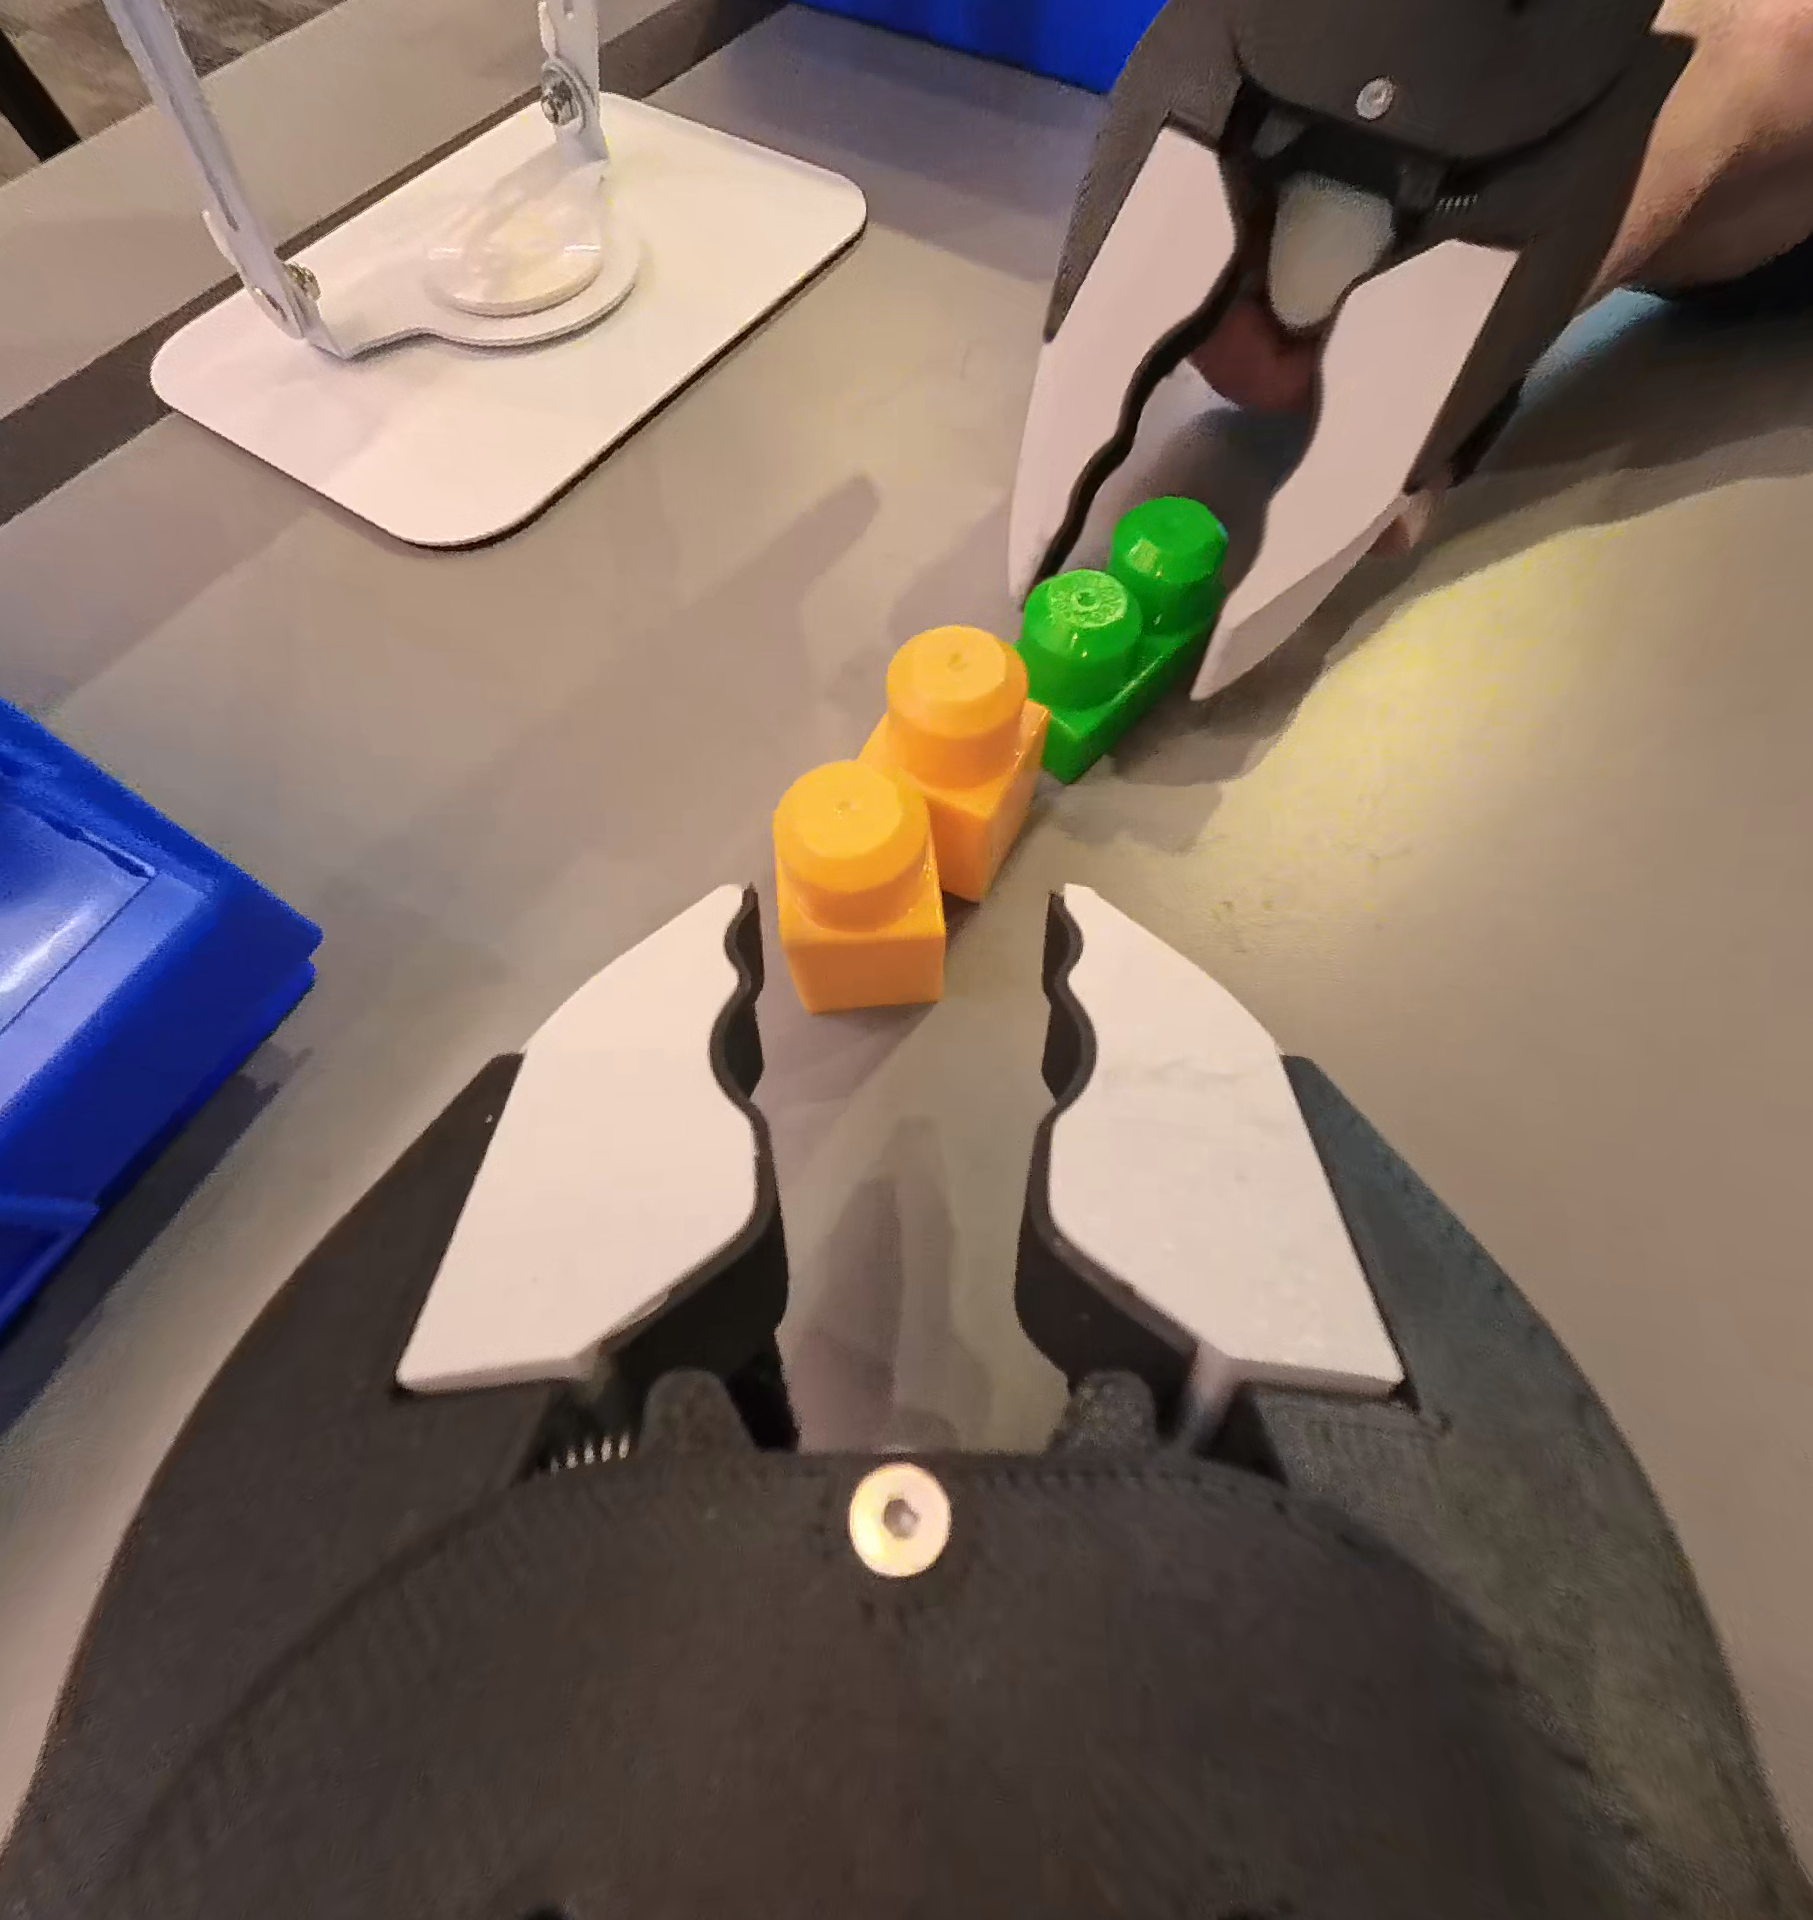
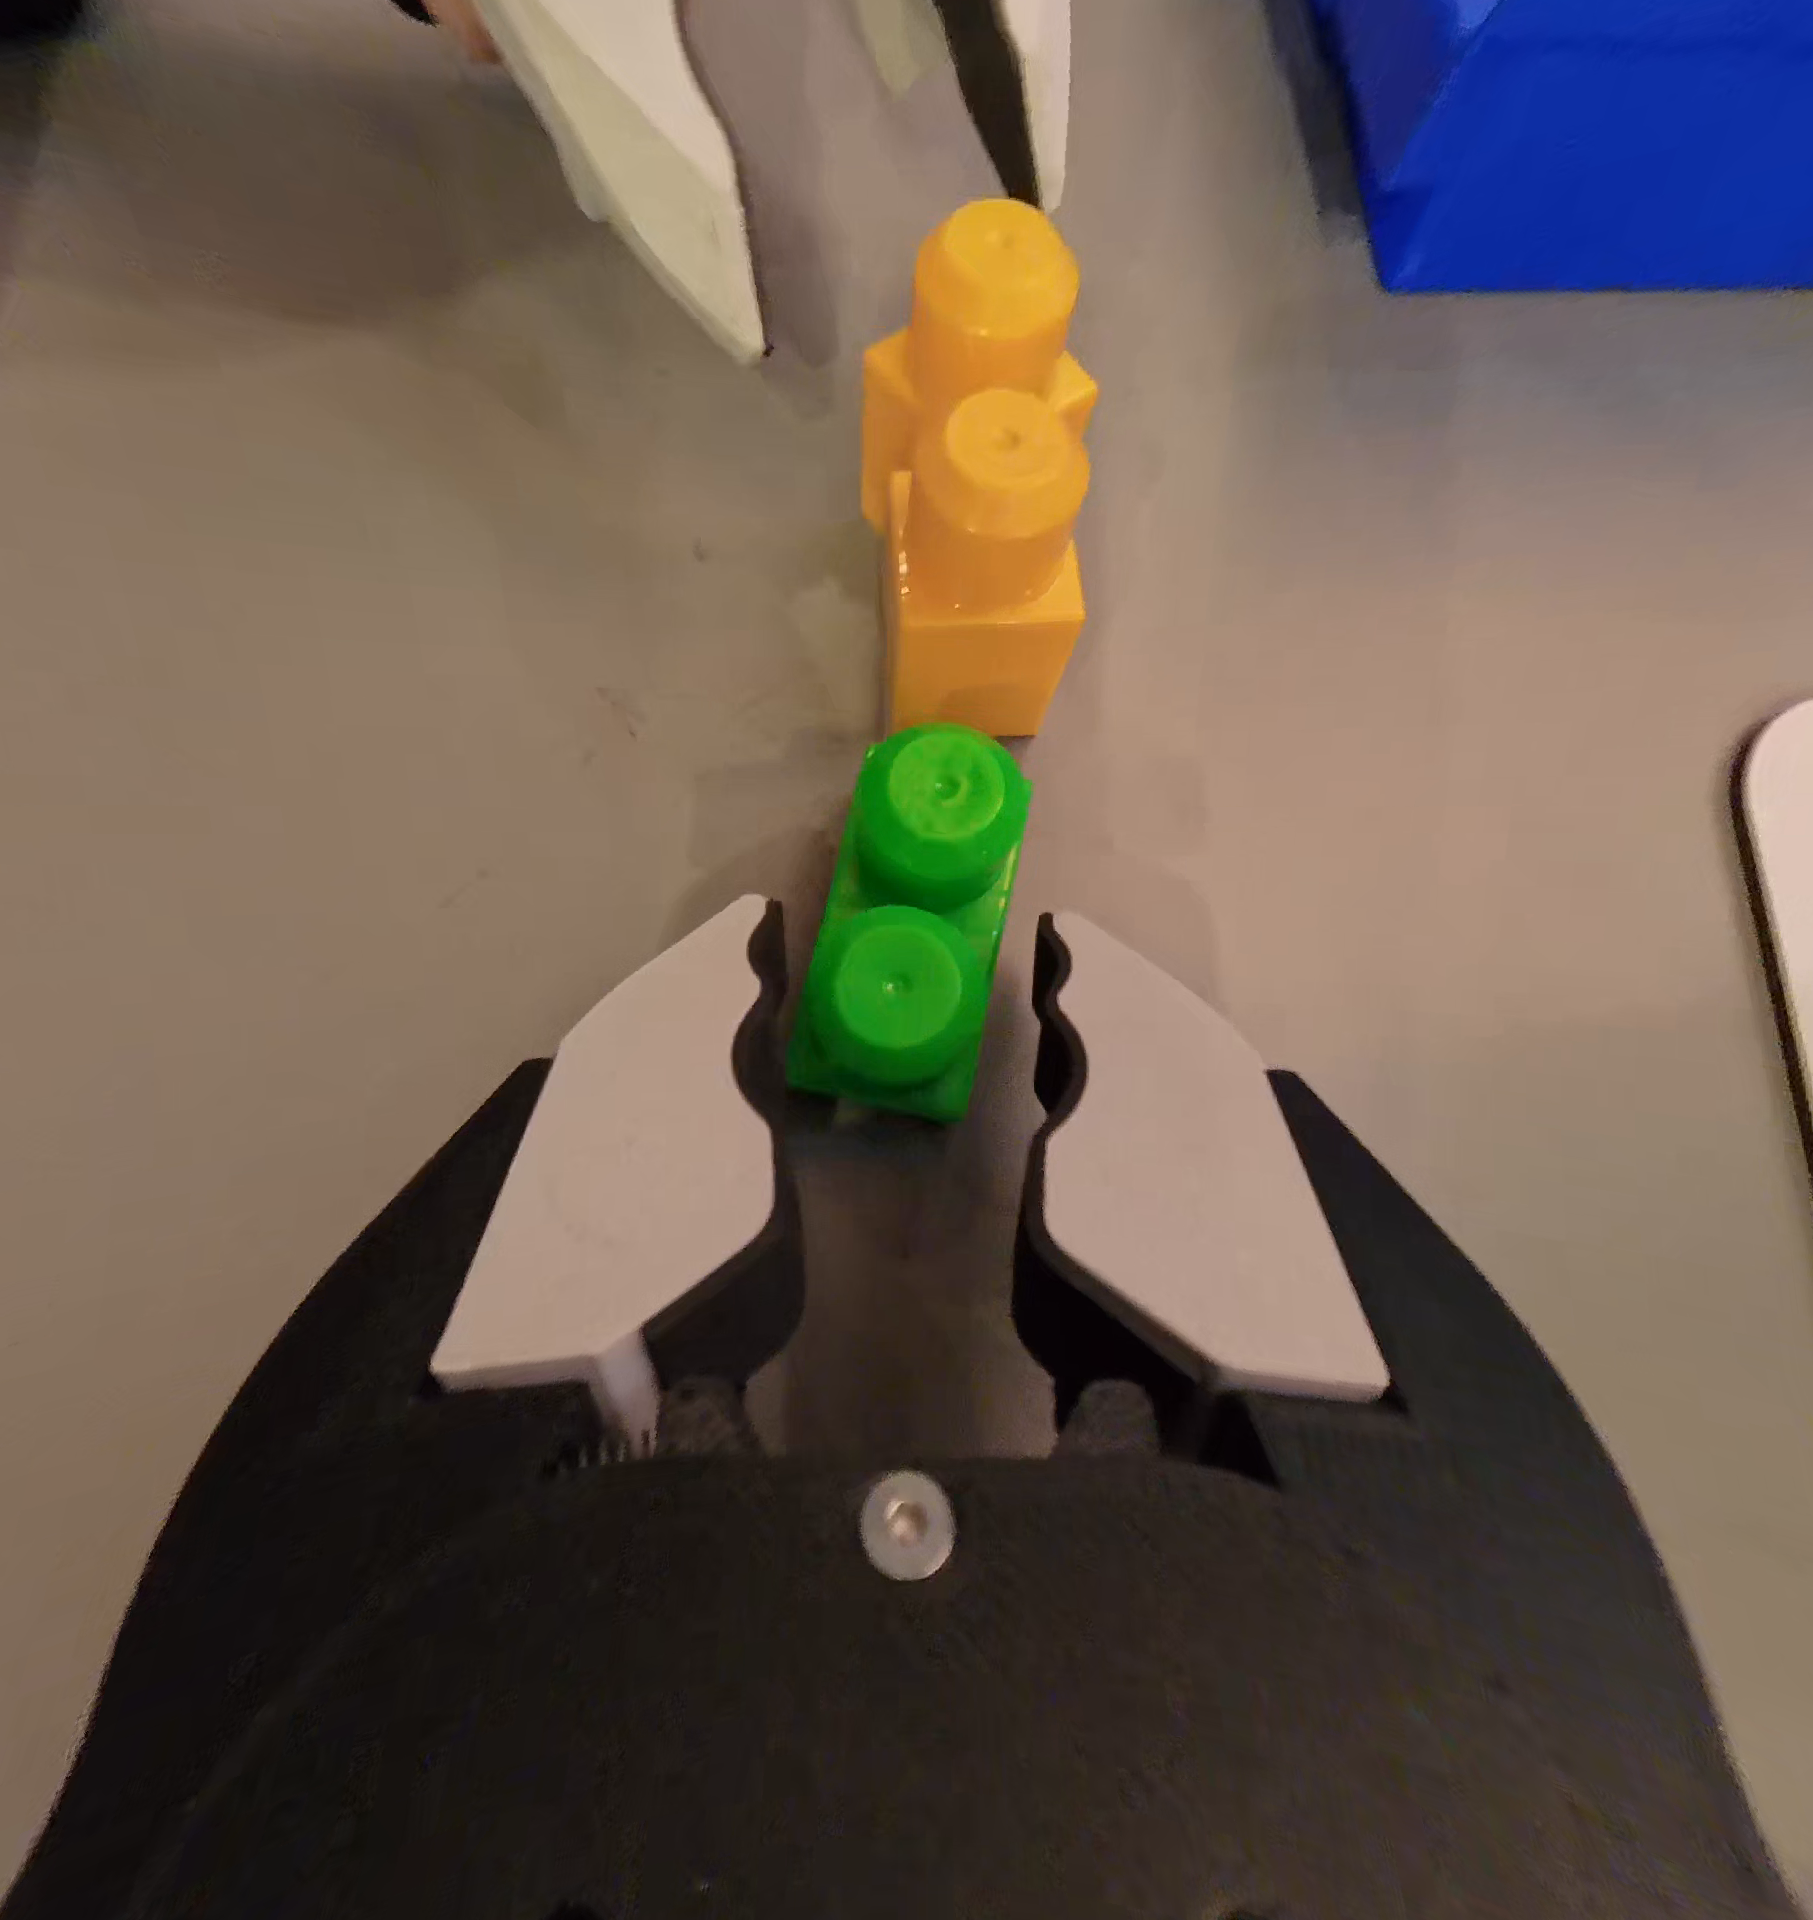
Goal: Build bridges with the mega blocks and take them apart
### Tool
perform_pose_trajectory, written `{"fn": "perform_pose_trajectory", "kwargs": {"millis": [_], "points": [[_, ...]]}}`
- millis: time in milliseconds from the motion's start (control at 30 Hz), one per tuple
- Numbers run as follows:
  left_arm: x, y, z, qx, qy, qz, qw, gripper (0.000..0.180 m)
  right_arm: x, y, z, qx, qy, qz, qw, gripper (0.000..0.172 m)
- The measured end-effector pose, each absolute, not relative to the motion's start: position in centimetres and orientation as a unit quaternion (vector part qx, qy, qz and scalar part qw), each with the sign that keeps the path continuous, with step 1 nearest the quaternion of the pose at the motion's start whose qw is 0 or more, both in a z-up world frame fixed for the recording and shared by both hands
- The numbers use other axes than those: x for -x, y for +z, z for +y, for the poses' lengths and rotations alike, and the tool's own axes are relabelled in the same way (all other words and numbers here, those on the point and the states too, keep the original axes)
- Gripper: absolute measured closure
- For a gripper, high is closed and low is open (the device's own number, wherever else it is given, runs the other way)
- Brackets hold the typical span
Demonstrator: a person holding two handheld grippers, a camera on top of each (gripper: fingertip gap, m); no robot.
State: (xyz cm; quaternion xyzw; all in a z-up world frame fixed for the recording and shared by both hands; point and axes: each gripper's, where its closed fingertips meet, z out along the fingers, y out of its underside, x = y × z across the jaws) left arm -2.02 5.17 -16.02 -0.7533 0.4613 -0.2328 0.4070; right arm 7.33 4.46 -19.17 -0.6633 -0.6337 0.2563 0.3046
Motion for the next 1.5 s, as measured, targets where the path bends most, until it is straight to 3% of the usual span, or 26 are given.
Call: {"fn": "perform_pose_trajectory", "kwargs": {"millis": [400,733,867,1100,1167,1300,1500], "points": [[1.9,-15.7,5.3,0.748,-0.245,0.452,0.42,0.124,-6.9,-20.0,4.9,0.686,0.27,-0.622,0.266,0.136],[1.2,-16.6,6.1,0.74,-0.25,0.482,0.396,0.102,-7.4,-19.4,4.8,0.681,0.31,-0.61,0.261,0.136],[0.7,-17.6,6.1,0.74,-0.257,0.492,0.379,0.109,-7.4,-19.3,4.7,0.68,0.316,-0.608,0.26,0.136],[0.1,-17.1,5.3,0.706,-0.291,0.528,0.371,0.147,-7.4,-19.3,4.6,0.676,0.317,-0.612,0.261,0.136],[0.1,-17.1,5.2,0.699,-0.296,0.535,0.371,0.145,-7.4,-19.3,4.5,0.675,0.319,-0.612,0.26,0.136],[0.3,-17.8,5.6,0.71,-0.287,0.538,0.351,0.124,-7.4,-19.2,4.5,0.674,0.32,-0.612,0.261,0.136],[-1.0,-18.8,5.9,0.696,-0.271,0.58,0.325,0.125,-7.5,-19.2,4.4,0.672,0.32,-0.615,0.26,0.136]]}}
